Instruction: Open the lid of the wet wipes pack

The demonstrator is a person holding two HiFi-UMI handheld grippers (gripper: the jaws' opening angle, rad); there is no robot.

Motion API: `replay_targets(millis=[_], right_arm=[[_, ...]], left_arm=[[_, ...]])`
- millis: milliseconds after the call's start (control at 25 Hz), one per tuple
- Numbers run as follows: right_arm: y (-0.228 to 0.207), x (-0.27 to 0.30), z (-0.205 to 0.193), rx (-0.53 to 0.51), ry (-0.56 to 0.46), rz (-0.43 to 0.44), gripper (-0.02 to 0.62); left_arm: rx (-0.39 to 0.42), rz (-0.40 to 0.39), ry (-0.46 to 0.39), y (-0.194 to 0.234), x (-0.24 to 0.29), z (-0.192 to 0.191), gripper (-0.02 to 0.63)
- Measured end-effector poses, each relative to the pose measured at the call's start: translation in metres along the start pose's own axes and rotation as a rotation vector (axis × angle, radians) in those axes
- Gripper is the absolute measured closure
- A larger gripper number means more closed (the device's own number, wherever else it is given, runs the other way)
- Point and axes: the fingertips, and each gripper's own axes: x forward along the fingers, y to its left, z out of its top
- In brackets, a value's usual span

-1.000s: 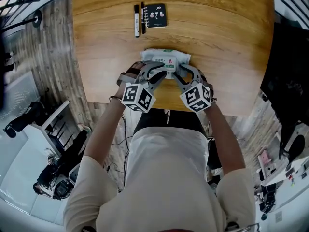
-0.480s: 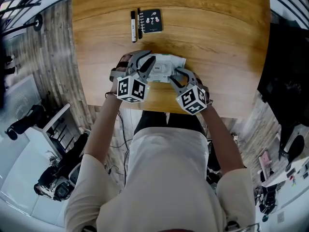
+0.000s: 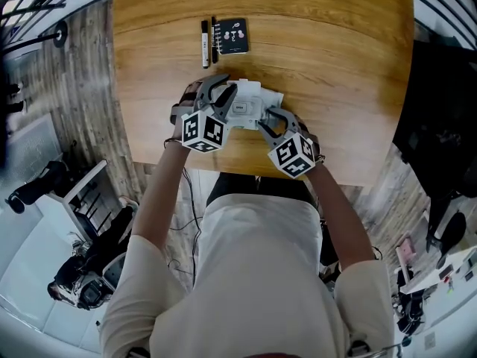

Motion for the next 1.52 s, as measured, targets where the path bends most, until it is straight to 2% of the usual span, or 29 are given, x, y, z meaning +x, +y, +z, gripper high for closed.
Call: replay_targets(millis=[320,600,960,1320,1520], right_arm=[[0.005,-0.027,0.022,-0.006,-0.026,-0.005,0.443],[0.013,-0.064,0.057,-0.024,-0.065,-0.068,0.443],[0.04,-0.127,0.102,0.023,-0.144,-0.26,0.443],[0.084,-0.192,0.124,0.132,-0.197,-0.488,0.443],[0.117,-0.226,0.131,0.191,-0.242,-0.559,0.445]], left_arm=[[0.03,0.041,-0.024,0.007,-0.041,0.025,0.482],[-0.024,0.092,-0.084,0.012,-0.103,0.048,0.483],[-0.211,0.091,-0.206,-0.002,-0.2,0.043,0.489],[-0.307,0.086,-0.336,-0.015,-0.287,0.036,0.506],[-0.342,0.086,-0.396,-0.028,-0.334,0.039,0.515]])
